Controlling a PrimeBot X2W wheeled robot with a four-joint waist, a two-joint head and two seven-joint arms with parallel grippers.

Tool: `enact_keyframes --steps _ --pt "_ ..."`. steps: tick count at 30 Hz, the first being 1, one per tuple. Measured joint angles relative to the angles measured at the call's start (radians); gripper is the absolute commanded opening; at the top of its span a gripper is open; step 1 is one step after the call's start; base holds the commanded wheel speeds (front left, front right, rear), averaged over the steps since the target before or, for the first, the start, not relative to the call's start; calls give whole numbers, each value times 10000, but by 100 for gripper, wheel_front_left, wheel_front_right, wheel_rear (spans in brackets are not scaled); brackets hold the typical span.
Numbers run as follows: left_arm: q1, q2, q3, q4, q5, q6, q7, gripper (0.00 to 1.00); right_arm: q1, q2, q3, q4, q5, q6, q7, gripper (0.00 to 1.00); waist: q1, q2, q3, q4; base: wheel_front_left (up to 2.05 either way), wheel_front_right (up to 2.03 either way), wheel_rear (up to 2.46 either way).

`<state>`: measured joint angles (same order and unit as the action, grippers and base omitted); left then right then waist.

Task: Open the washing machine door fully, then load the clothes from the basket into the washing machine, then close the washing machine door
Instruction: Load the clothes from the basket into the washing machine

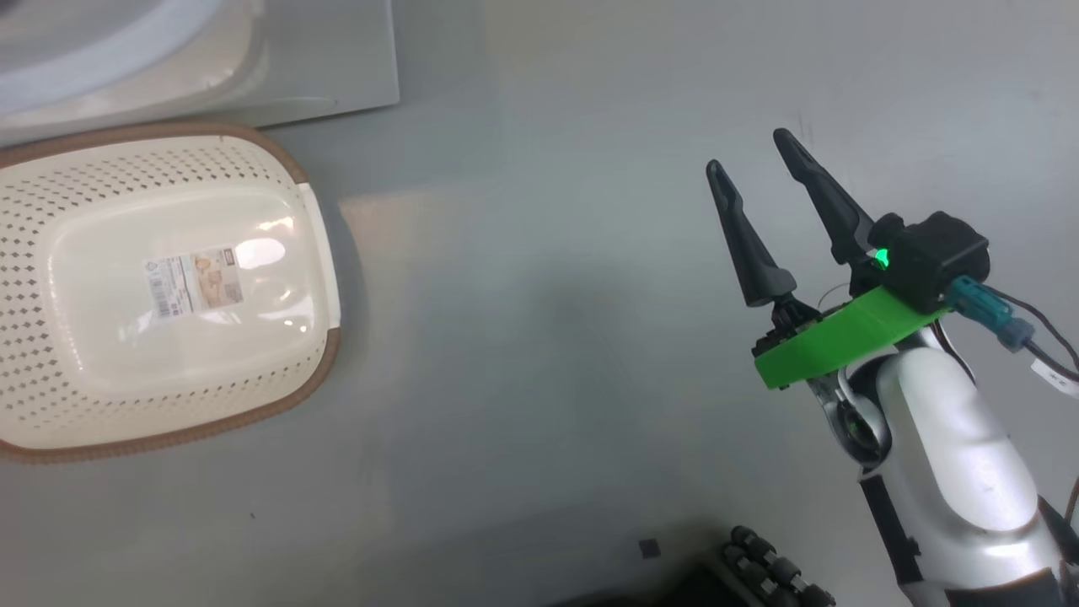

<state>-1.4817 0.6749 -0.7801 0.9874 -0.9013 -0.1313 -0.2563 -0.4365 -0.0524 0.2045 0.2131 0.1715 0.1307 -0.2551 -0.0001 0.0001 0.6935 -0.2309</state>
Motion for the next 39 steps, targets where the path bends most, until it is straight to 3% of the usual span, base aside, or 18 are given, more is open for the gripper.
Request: enact_keyframes --steps 12,16,21,28,33,39 --pt "2566 13 -107 -1116 -683 0 0 100 487 0 -115 320 -328 0 0 100 0 0 -1619 536 0 0 0" --pt "3841 -71 642 -1492 -986 0 0 100 787 0 -153 464 -349 0 0 100 0 0 -2252 644 0 0 0" --pt "5688 -324 1793 -2243 -531 29 2 100 1225 0 -251 640 -426 0 0 100 -1 0 -3141 775 0 0 0" --pt "8044 -631 3505 -3645 380 428 2 100 1592 0 -242 819 -523 0 0 100 -1 1 -4142 908 0 0 0" --pt "10361 -1183 4867 -5283 1388 878 2 100 1948 0 -209 957 -523 2 0 100 -1 1 -4953 1018 0 0 0" --pt "12052 -1622 5404 -6493 2380 1325 2 100 2339 0 -203 1005 -522 0 2 100 -1 0 -5492 1106 0 0 0"
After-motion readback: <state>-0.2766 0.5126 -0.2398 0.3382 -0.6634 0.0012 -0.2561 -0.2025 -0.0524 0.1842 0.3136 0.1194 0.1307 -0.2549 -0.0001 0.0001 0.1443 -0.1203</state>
